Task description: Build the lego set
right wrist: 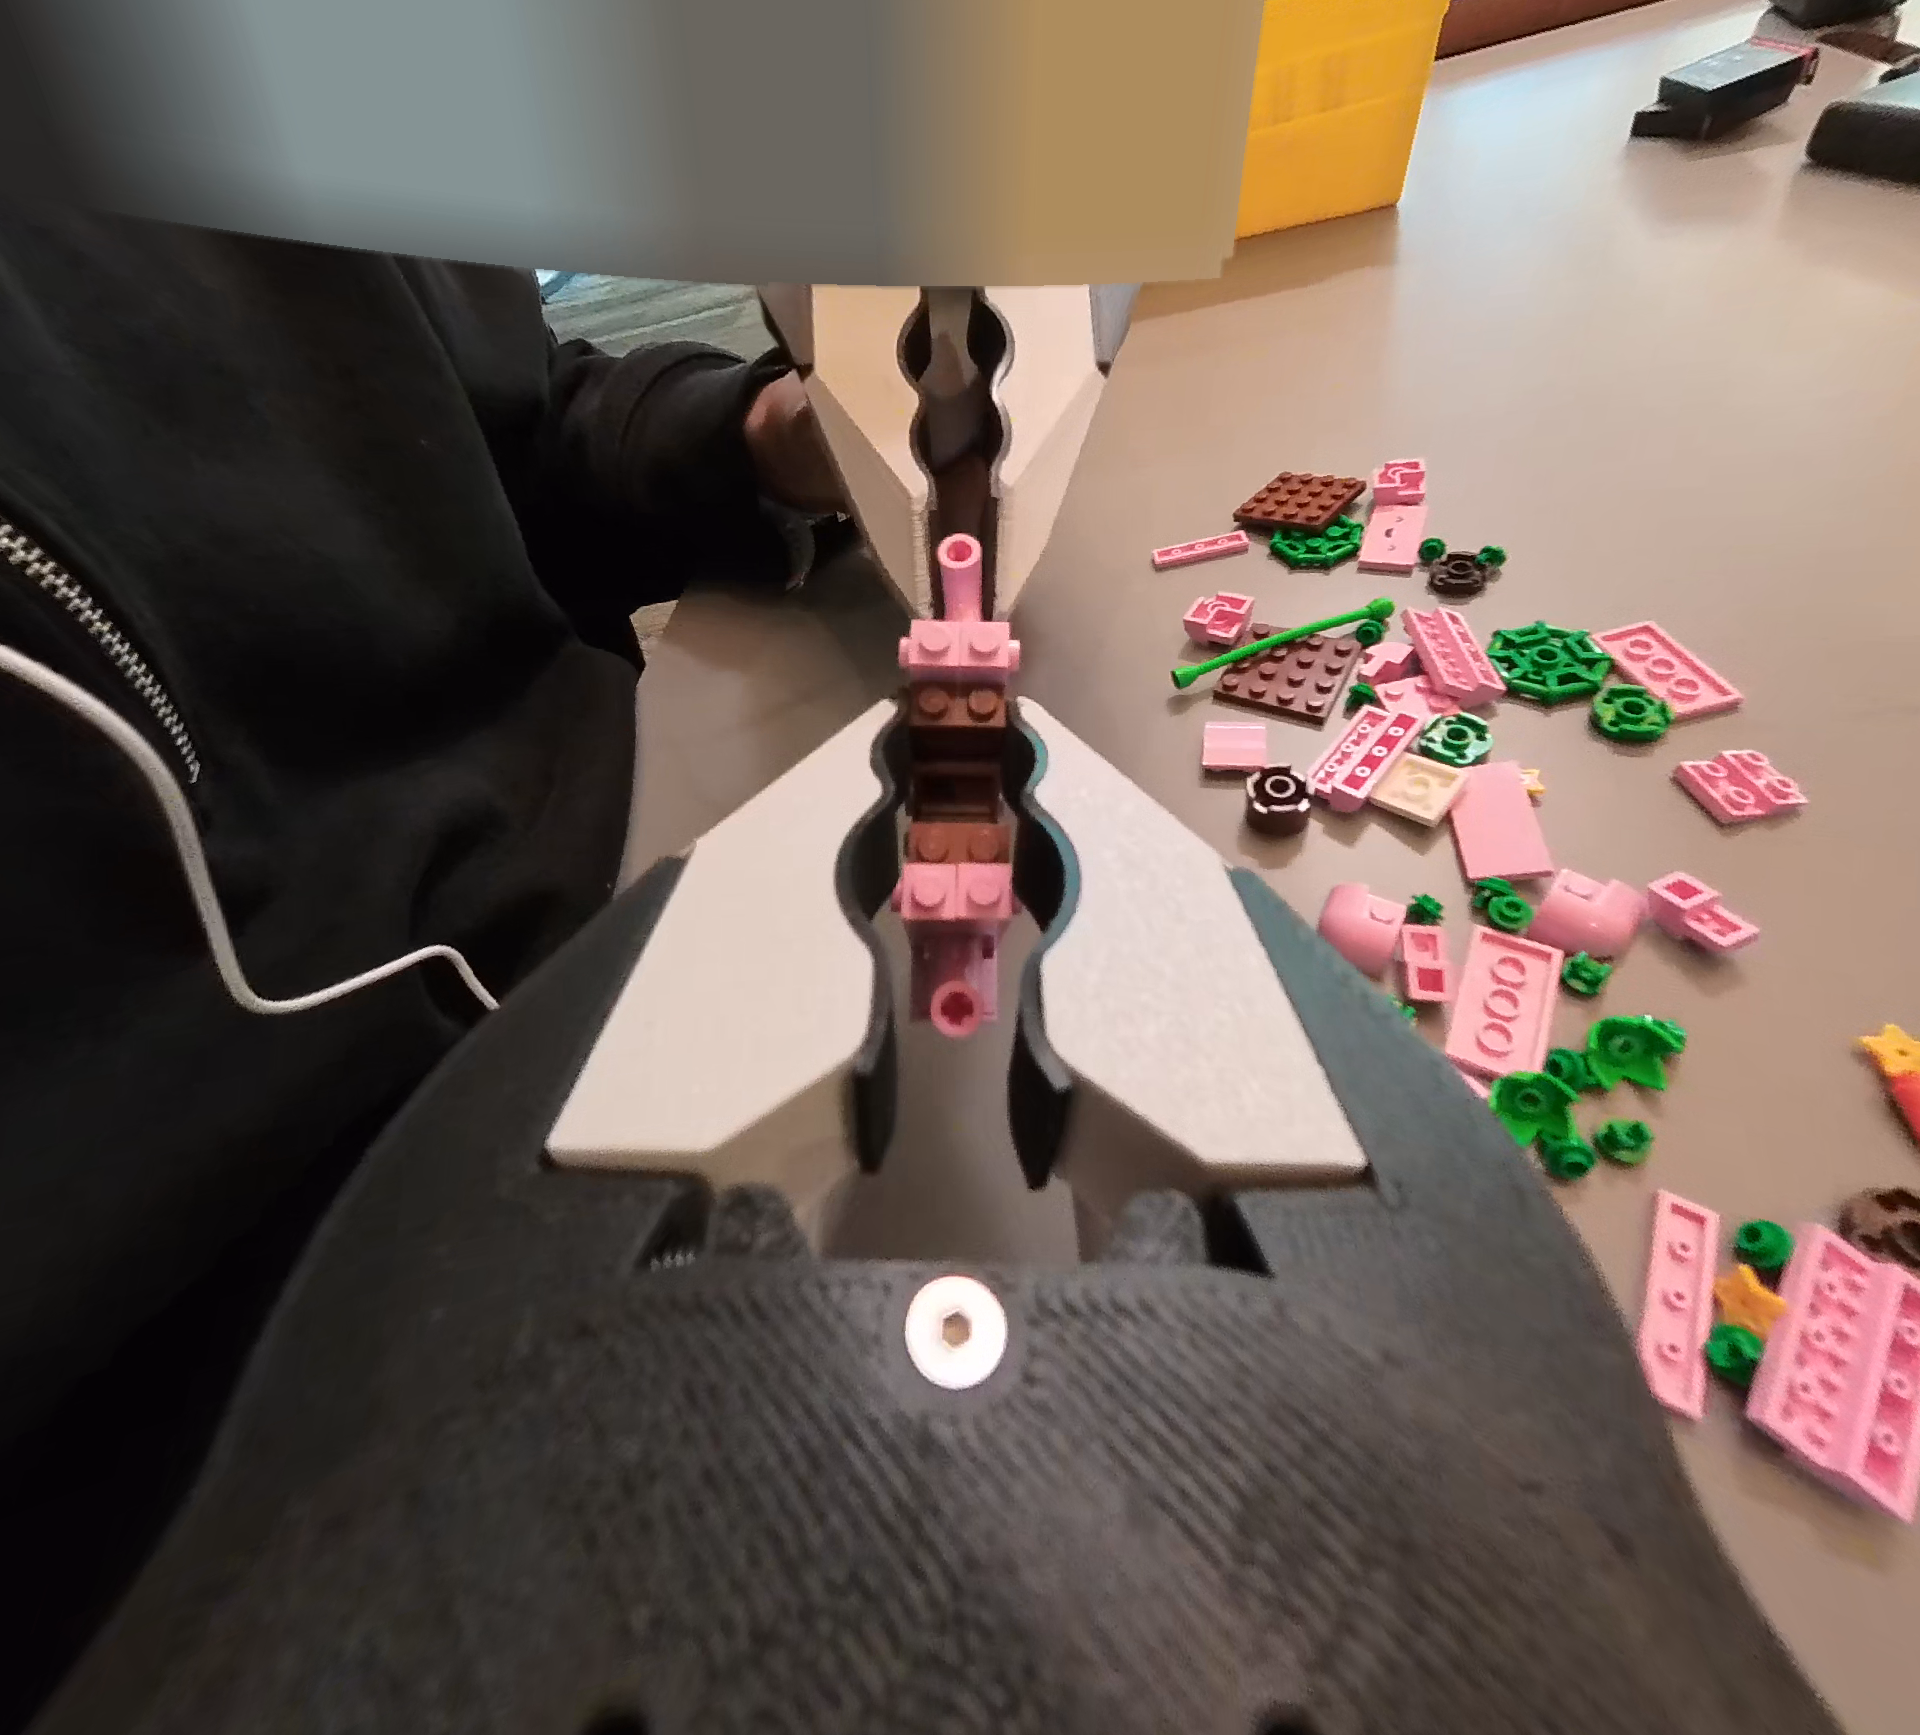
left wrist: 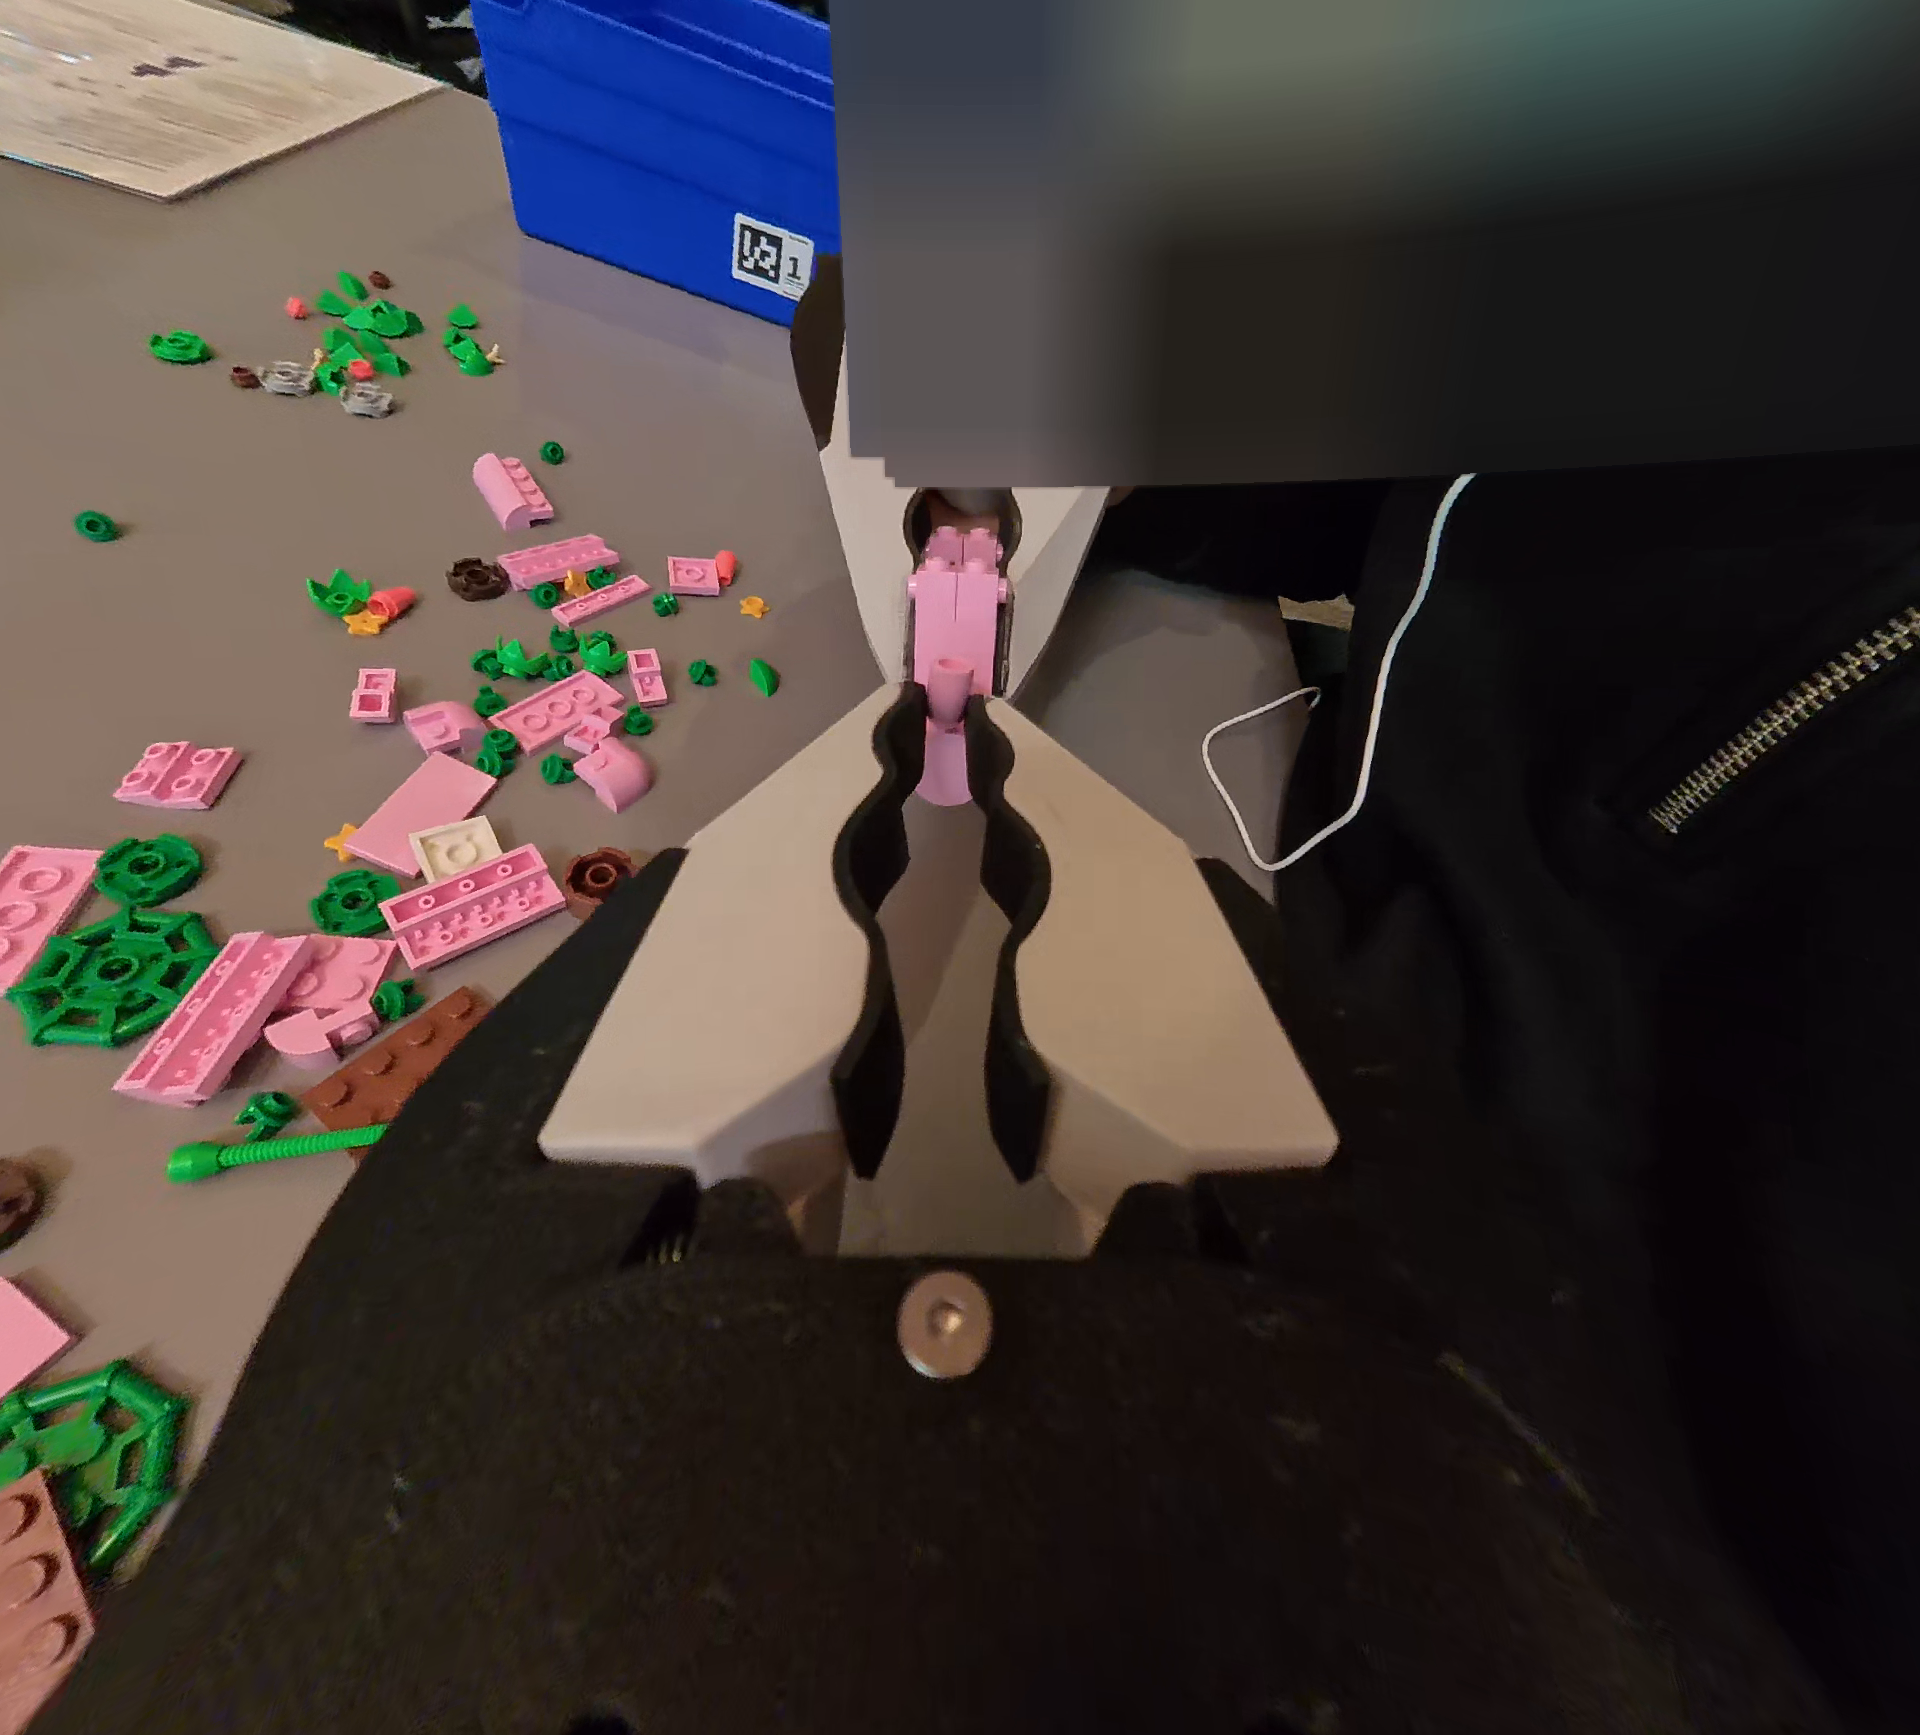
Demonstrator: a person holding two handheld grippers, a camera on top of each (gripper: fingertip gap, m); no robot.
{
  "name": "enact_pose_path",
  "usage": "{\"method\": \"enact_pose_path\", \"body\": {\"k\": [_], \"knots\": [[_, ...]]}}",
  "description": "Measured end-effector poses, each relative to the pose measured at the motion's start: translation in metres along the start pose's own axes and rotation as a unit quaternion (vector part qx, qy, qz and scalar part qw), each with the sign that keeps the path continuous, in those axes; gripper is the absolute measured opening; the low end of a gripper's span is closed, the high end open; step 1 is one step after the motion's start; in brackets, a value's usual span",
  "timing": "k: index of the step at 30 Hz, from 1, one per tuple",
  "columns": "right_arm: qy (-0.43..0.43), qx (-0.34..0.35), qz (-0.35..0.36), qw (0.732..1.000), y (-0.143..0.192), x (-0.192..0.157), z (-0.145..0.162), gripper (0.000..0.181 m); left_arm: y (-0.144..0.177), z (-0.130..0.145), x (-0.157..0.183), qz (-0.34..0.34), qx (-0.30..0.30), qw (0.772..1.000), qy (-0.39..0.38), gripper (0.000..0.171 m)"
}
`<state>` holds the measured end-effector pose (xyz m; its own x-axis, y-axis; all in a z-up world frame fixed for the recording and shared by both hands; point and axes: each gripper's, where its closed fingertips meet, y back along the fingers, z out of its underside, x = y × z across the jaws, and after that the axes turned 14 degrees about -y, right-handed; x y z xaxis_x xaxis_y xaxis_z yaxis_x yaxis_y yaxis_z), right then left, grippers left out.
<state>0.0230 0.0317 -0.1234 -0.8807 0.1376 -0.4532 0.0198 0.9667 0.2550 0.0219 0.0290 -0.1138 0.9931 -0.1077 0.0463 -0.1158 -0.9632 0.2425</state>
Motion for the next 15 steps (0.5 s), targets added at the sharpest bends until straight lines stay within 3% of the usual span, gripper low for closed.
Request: {"method": "enact_pose_path", "body": {"k": [15], "knots": [[0.016, 0.001, 0.016, 1.0, -0.0007, 0.0004, -0.0013, 0.015, -0.0001, -0.0018, 0.0003, 0.0, 0.003, 1.0, 0.021, 0.006]]}}
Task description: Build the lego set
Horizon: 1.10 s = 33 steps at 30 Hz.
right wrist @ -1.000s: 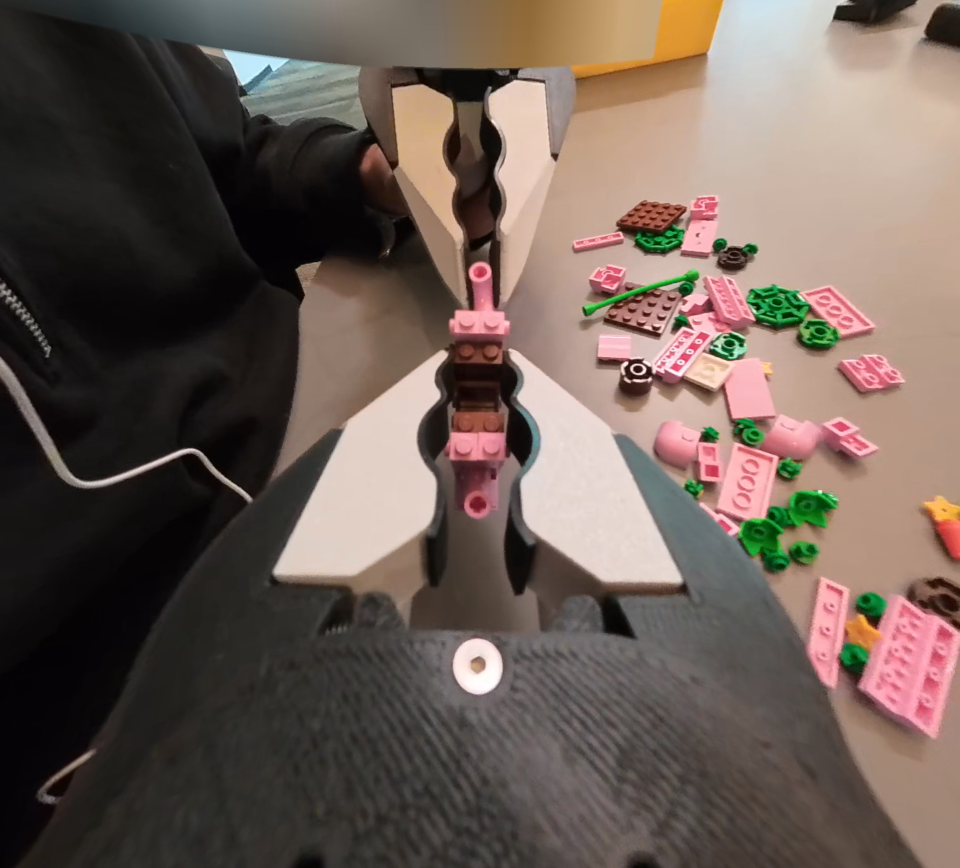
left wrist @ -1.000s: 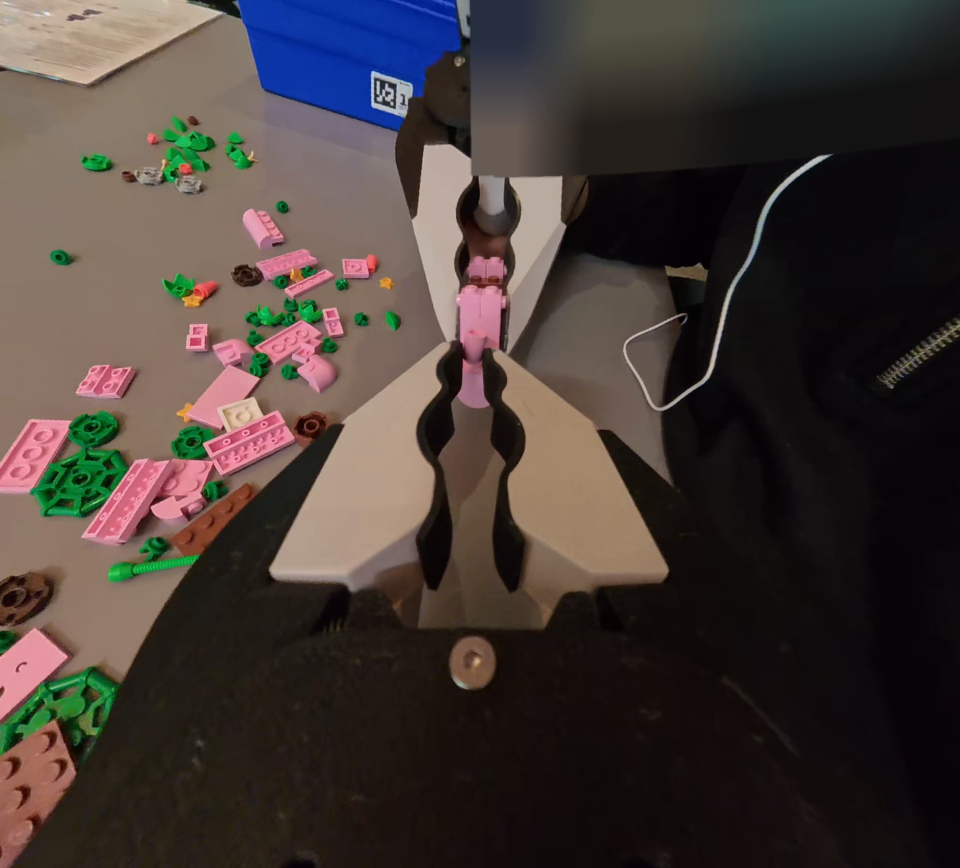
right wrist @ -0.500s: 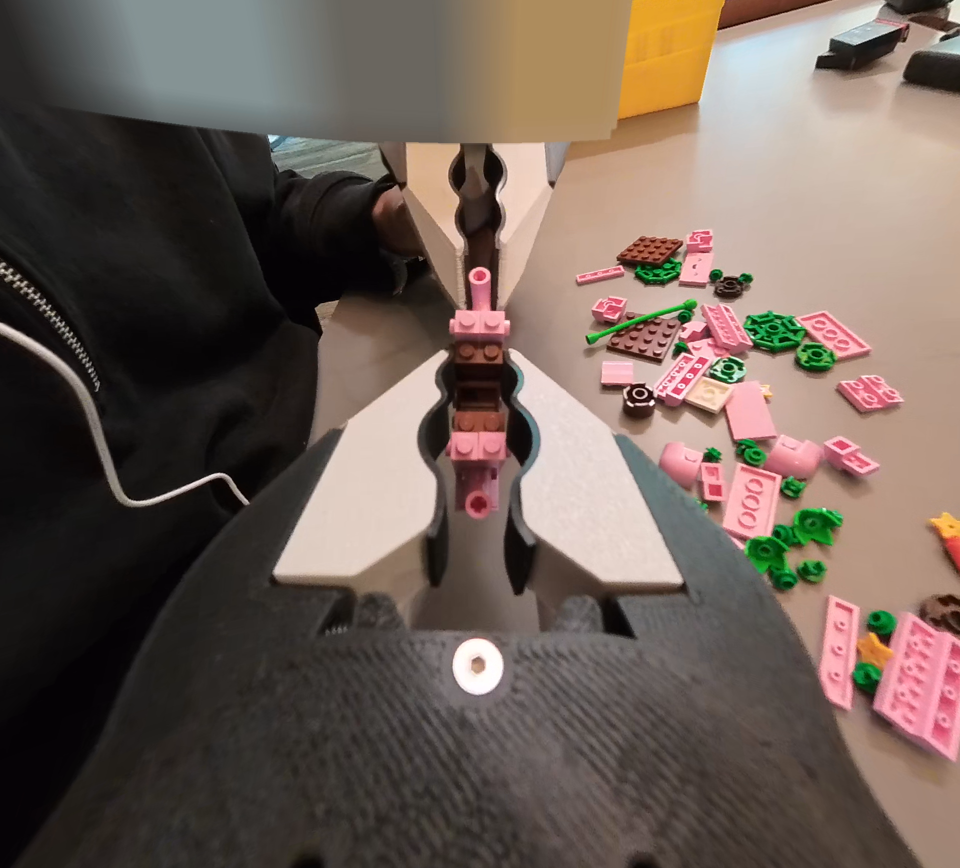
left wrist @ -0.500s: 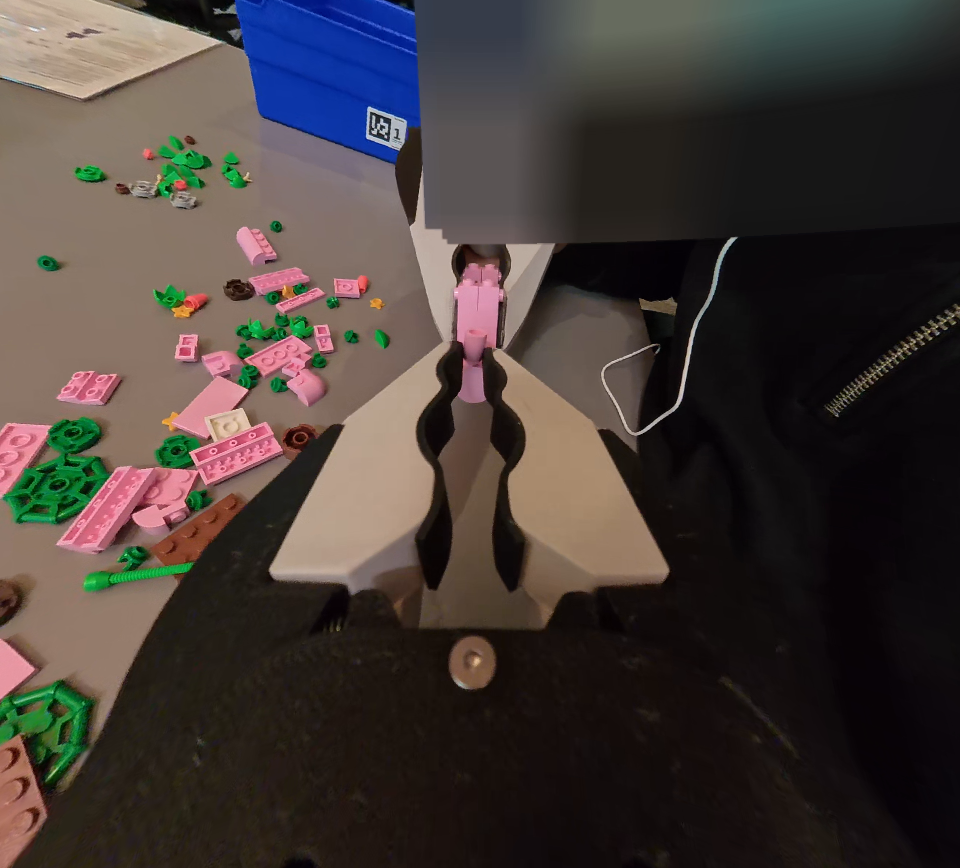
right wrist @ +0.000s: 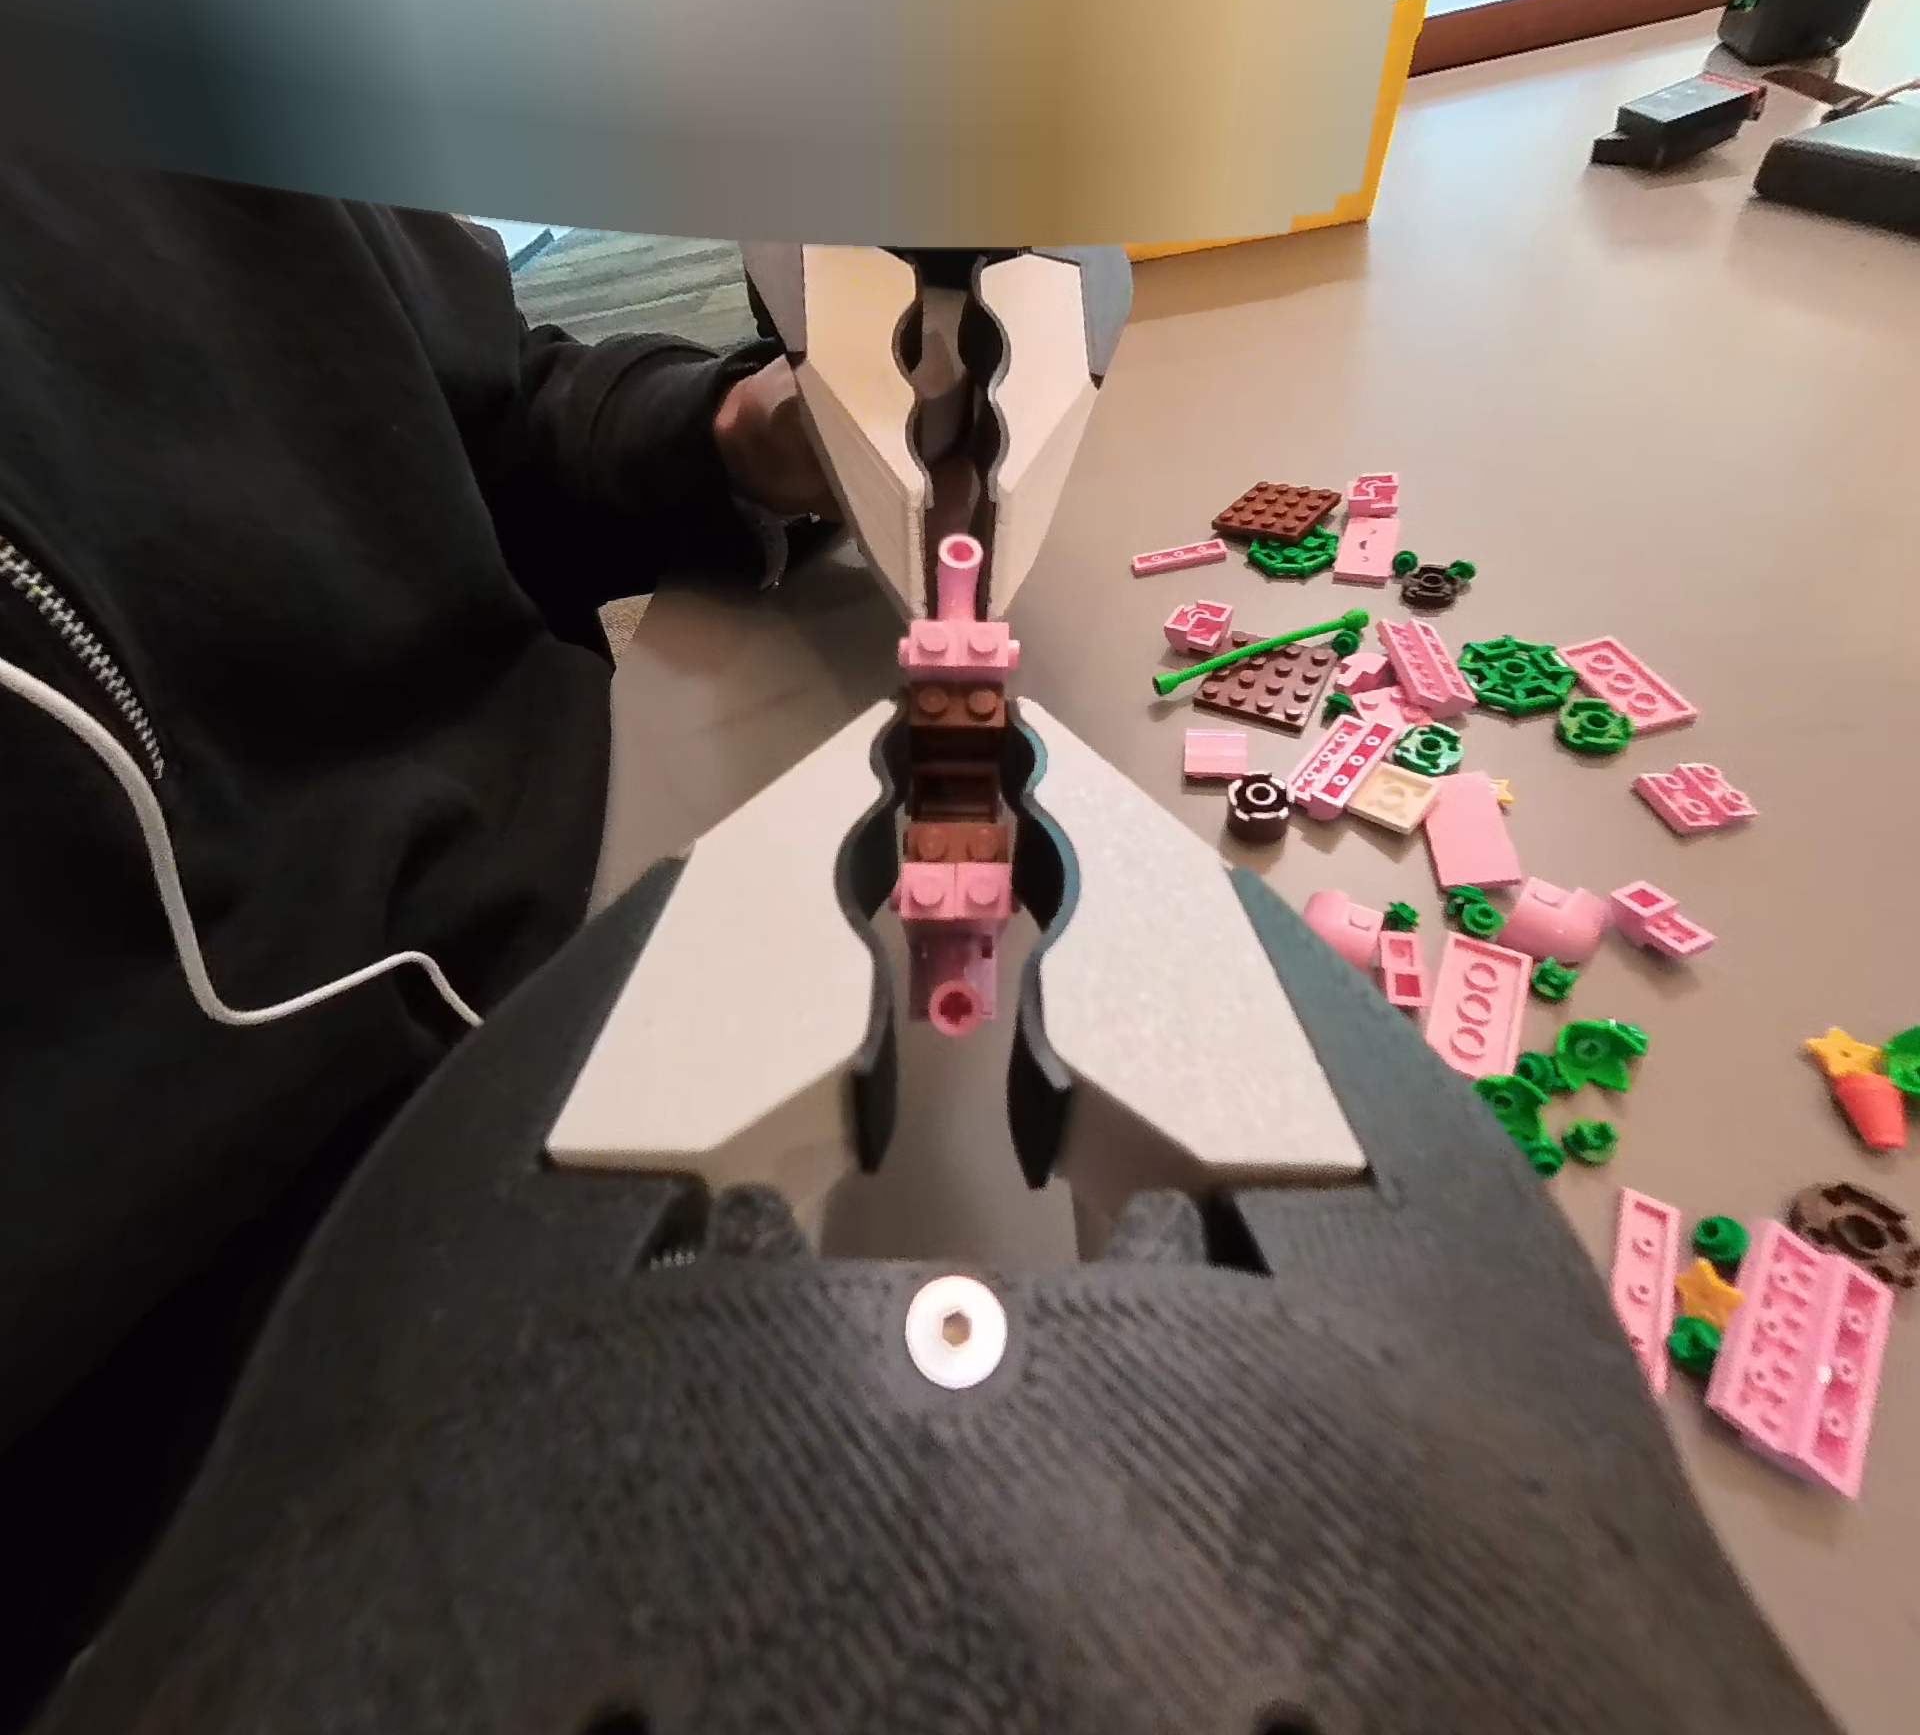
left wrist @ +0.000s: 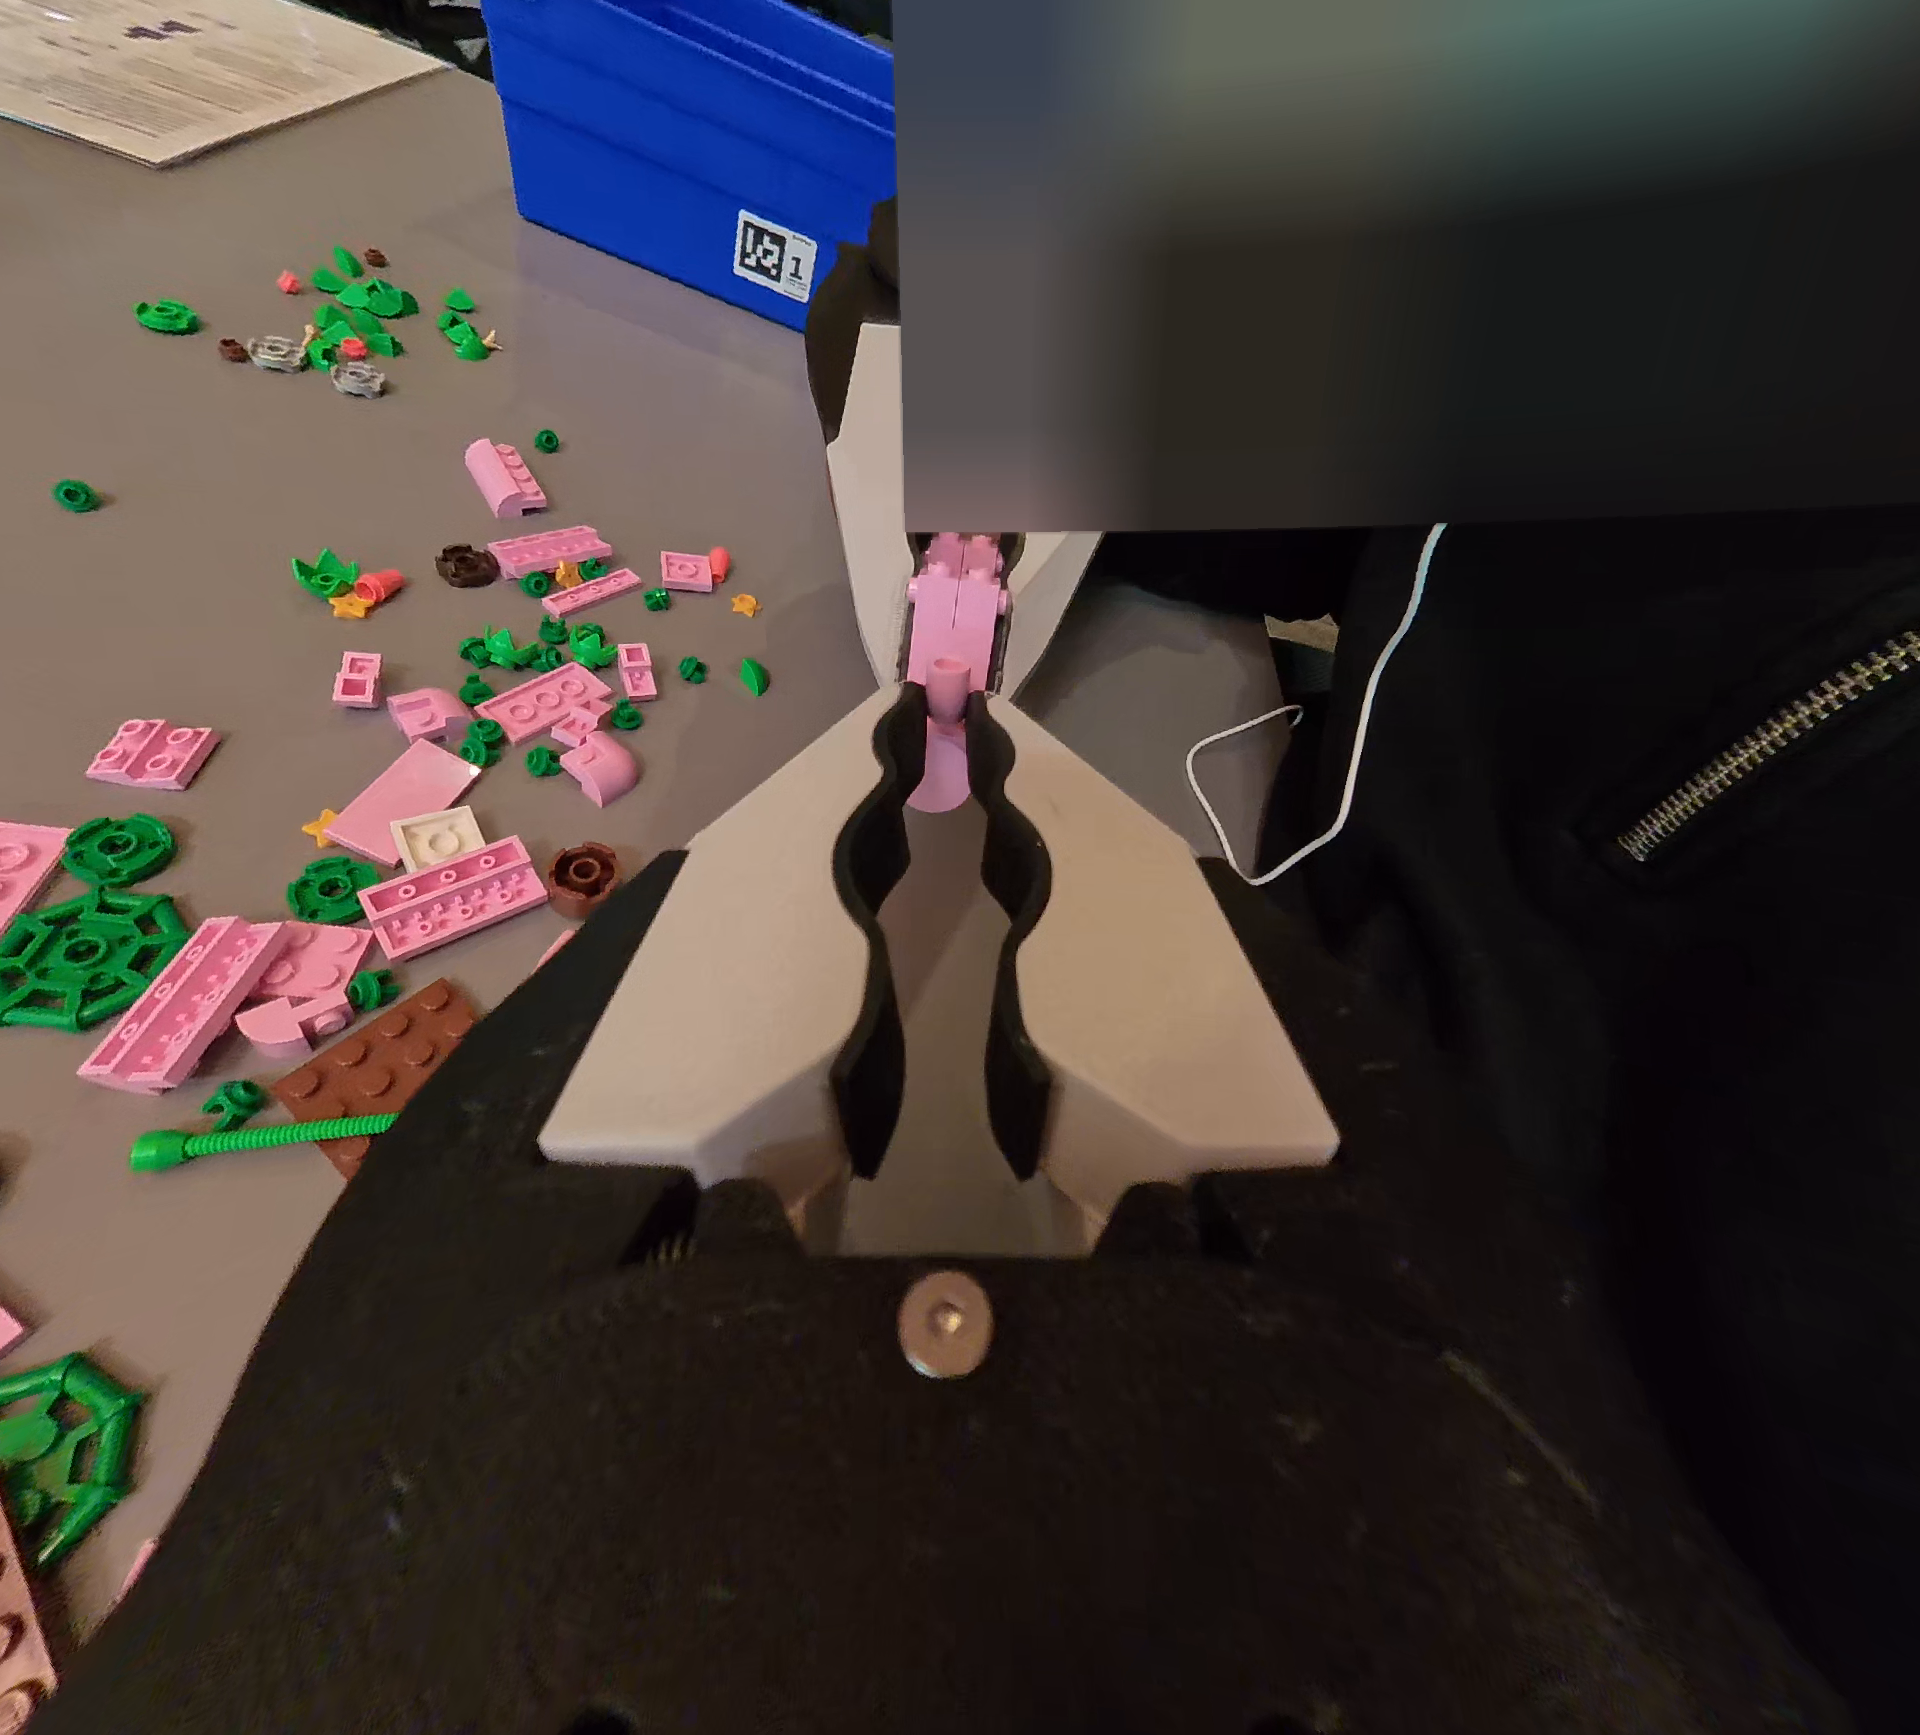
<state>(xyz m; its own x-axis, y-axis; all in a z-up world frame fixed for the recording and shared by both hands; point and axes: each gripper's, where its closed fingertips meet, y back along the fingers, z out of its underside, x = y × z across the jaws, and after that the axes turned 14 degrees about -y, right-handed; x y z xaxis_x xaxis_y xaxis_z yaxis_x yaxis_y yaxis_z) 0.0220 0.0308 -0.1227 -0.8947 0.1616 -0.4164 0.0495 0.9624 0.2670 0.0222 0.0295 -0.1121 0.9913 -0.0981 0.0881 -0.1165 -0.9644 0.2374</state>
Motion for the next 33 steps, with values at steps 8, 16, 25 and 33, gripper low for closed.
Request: {"method": "enact_pose_path", "body": {"k": [8, 16, 25, 33], "knots": [[0.073, -0.018, 0.058, 0.996, -0.001, 0.007, 0.004, 0.015, -0.002, 0.005, -0.004, -0.03, -0.025, 0.999, -0.007, 0.006], [0.065, 0.01, 0.031, 0.997, 0.001, -0.001, -0.005, 0.014, 0.001, -0.004, 0.001, -0.002, 0.013, 1.0, 0.02, 0.006], [0.099, -0.009, 0.025, 0.995, 0.0, -0.007, 0.001, 0.015, -0.007, -0.002, 0.008, -0.008, -0.011, 1.0, -0.021, 0.006], [0.06, 0.001, 0.013, 0.998, 0.0, -0.005, -0.003, 0.014, -0.005, -0.004, 0.005, -0.003, 0.008, 1.0, -0.009, 0.006]]}}
